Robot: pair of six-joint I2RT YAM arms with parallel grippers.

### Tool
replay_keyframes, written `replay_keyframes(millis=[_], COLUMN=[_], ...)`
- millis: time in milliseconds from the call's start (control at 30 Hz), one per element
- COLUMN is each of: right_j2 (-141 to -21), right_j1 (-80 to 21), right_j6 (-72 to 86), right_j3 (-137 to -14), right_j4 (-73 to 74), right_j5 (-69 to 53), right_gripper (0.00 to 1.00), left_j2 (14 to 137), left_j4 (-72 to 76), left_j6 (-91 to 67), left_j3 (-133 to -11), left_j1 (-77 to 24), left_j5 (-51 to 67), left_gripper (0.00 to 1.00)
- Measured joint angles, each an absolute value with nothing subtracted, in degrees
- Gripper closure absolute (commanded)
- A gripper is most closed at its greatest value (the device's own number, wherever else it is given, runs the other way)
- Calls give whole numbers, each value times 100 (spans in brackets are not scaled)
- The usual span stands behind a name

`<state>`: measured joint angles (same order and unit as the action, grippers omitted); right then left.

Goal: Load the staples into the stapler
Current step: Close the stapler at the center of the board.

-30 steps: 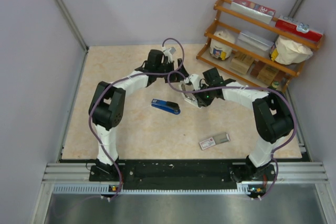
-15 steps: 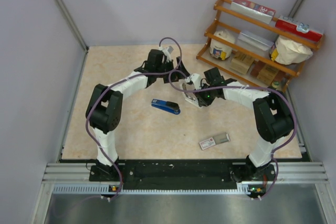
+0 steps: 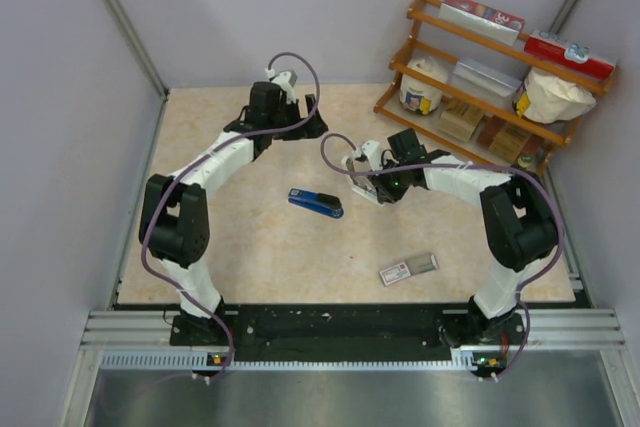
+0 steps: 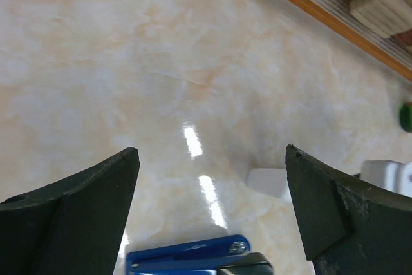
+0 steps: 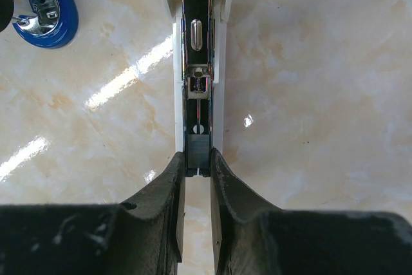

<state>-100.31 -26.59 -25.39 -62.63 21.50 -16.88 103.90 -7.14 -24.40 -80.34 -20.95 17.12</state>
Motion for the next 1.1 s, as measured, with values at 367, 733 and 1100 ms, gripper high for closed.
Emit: replay_keyframes(millis=[367, 733, 1100], right_j2=[-10042, -10055, -10022], right_j1=[-2659, -2657, -2644], right_j6=[-2534, -2536, -2552], right_j3=[-6263, -6263, -6261], right_j4=[2137, 2082, 2095], right_j5=[-1706, -1737, -1837], right_gripper=[94, 94, 70], left_j2=[10615, 11168, 10558], left_j4=[-1208, -1194, -1033], left_j6=[-1382, -1321, -1352], left_j3=[-8060, -8243, -7900], left_j1=[-2499, -3107, -2274], left_j5=[344, 1404, 1885], left_gripper=[1, 1, 1])
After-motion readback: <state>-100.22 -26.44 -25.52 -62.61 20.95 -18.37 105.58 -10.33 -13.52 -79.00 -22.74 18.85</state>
